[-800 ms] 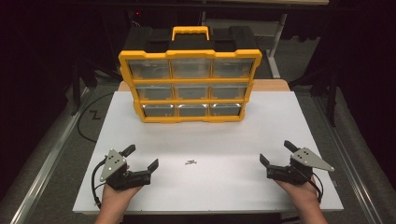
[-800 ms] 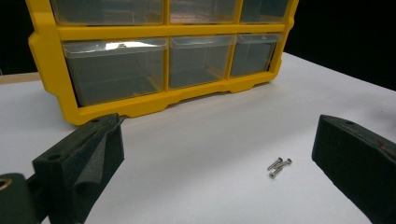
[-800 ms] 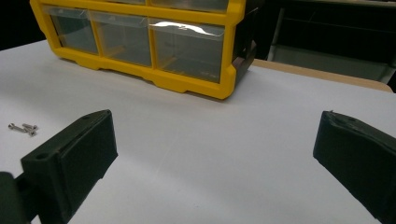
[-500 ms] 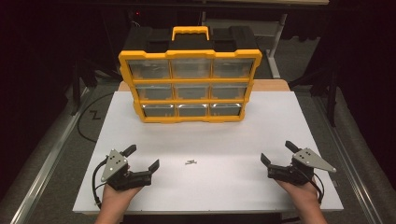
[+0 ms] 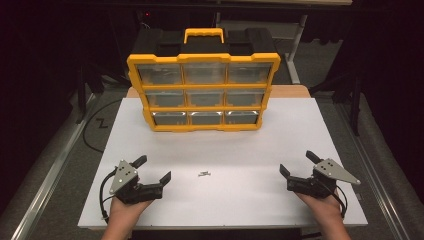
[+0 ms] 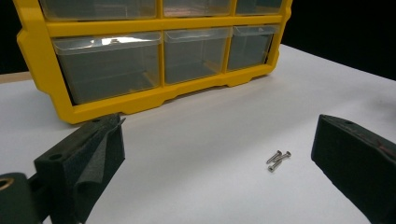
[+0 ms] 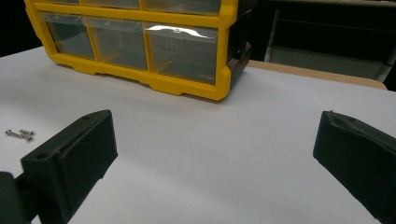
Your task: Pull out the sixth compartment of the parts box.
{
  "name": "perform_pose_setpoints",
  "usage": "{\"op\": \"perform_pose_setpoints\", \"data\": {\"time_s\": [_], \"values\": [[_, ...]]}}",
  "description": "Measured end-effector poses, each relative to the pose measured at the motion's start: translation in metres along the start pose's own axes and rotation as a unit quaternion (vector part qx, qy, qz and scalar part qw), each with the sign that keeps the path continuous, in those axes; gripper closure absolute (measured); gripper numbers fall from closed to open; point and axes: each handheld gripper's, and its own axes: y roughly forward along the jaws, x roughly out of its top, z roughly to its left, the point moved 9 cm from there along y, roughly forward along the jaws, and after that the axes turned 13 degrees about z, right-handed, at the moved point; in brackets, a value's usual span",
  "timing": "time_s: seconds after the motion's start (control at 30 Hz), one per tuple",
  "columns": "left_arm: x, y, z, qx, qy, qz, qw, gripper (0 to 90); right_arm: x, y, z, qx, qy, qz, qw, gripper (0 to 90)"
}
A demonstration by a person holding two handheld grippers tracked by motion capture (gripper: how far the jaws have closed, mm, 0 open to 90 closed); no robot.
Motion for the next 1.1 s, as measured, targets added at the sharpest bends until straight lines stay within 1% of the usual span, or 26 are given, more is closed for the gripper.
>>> {"op": "perform_pose_setpoints", "data": {"time_s": [0.2, 0.33, 0.53, 0.57, 0.6, 0.7, 0.83, 0.87, 0.9, 1.0, 1.1], "values": [[0.0, -0.0003, 0.0004, 0.0, -0.001, -0.001, 1.0, 3.7, -0.0004, 0.0007, 0.0001, 0.001, -0.002, 0.001, 1.0, 0.9], [-0.0005, 0.0004, -0.0006, 0.0, 0.003, 0.001, 1.0, 3.9, -0.0011, 0.0007, -0.0001, 0.002, 0.003, 0.004, 1.0, 0.9], [-0.0005, 0.0005, -0.001, 0.0, 0.005, 0.001, 1.0, 4.7, -0.0015, 0.0013, -0.001, -0.001, 0.002, 0.005, 1.0, 0.9], [-0.0005, 0.0004, -0.0011, 0.0, 0.006, 0.002, 1.0, 4.9, -0.002, 0.0024, -0.0007, -0.005, -0.006, 0.007, 0.9999, 0.9], [-0.0005, 0.0006, -0.0012, 0.0, 0.006, 0.001, 1.0, 5.0, -0.0024, 0.0026, -0.0007, -0.008, -0.006, 0.009, 0.9999, 0.9], [-0.0005, 0.0008, -0.0015, 0.0, 0.006, 0.002, 1.0, 4.9, -0.0023, 0.0031, 0.0004, -0.005, -0.005, 0.01, 0.9999, 0.9], [-0.0003, 0.0005, -0.0015, 0.0, 0.006, 0.0, 1.0, 5.6, -0.0023, 0.0034, 0.0001, -0.007, -0.007, 0.01, 0.9999, 0.9], [-0.0005, 0.0008, -0.0021, -0.001, 0.008, 0.001, 1.0, 5.6, -0.0022, 0.0035, 0.0, -0.008, -0.008, 0.01, 0.9999, 1.0], [-0.0006, 0.0011, -0.0027, -0.002, 0.008, 0.002, 1.0, 5.6, -0.0024, 0.0038, -0.0007, -0.014, -0.012, 0.012, 0.9997, 0.9], [-0.0003, 0.0018, -0.0042, -0.008, 0.003, 0.005, 0.9999, 5.6, -0.0014, 0.0047, 0.0003, -0.015, -0.018, 0.011, 0.9997, 0.9], [0.0003, 0.0014, -0.0044, -0.01, 0.005, 0.003, 0.9999, 5.6, -0.0002, 0.0047, 0.0023, -0.018, -0.023, 0.009, 0.9995, 0.9]]}}
